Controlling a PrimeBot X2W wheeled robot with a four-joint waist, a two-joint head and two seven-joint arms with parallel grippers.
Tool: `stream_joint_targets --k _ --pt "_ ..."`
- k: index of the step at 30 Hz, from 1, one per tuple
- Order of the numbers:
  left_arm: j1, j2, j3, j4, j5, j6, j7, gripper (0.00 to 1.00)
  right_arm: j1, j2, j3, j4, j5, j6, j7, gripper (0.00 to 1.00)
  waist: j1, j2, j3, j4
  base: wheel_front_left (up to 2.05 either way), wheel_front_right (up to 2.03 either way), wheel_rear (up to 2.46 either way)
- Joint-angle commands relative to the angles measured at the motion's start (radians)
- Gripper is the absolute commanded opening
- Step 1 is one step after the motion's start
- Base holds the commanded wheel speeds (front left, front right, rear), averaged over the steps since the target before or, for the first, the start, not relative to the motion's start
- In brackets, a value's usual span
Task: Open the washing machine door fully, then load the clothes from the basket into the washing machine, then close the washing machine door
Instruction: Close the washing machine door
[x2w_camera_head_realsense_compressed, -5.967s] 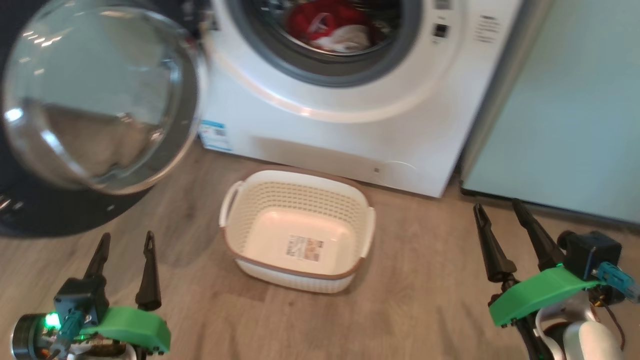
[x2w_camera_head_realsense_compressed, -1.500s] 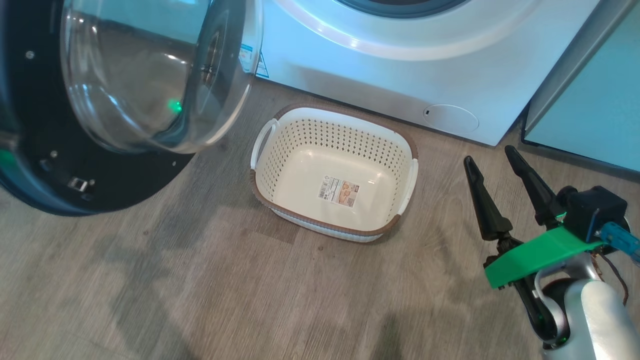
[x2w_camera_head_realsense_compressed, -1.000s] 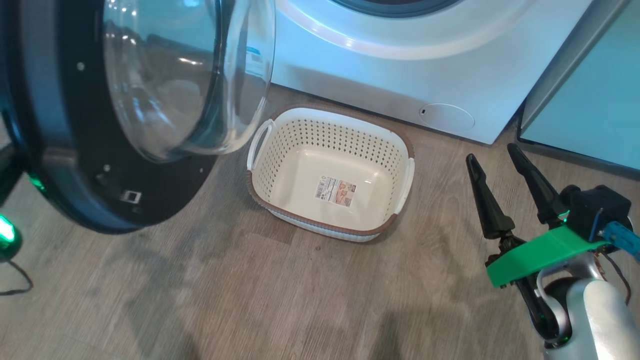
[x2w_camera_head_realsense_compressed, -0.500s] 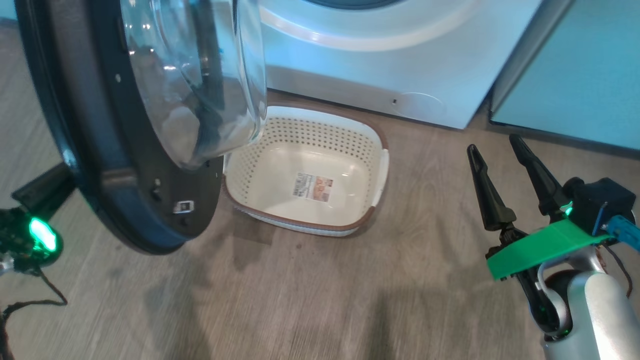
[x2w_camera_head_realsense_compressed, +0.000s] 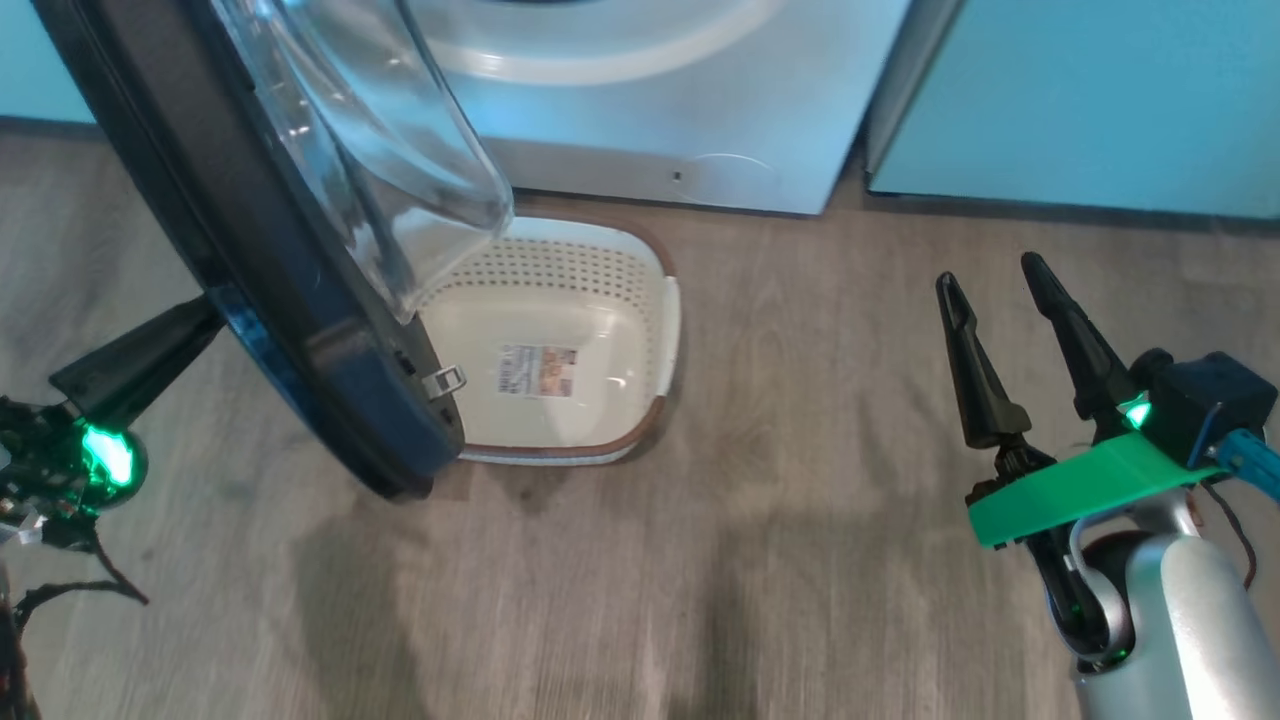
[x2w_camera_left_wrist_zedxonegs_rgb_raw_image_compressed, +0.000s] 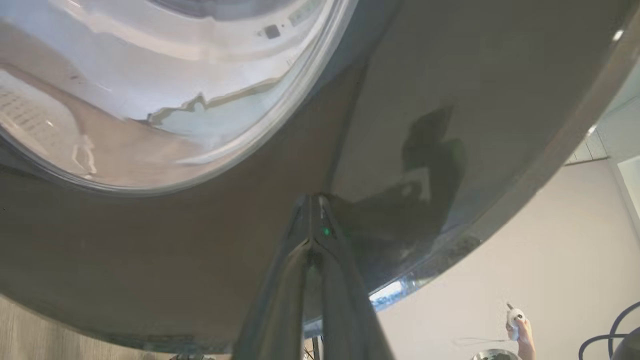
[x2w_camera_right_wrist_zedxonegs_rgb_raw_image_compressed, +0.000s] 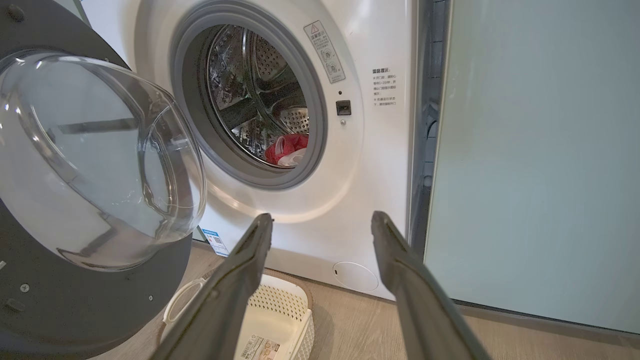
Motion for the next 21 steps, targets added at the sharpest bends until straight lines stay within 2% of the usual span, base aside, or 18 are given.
stream_joint_targets --k 1,21 --pt "-0.021 0.038 0.033 -0.046 -0.004 0.006 0.012 0.0 -0.032 0.004 0.019 -0.029 0.007 0.0 -0.017 1.0 -0.0001 -0.0001 0.012 -0.04 0.0 0.0 0.0" --pt "-0.136 0.116 0.045 -0.116 0.045 0.078 -0.002 0.0 -0.041 0.019 0.044 0.049 0.063 0.0 -0.104 1.0 -0.0001 -0.0001 0.082 -0.376 0.0 0.0 0.0"
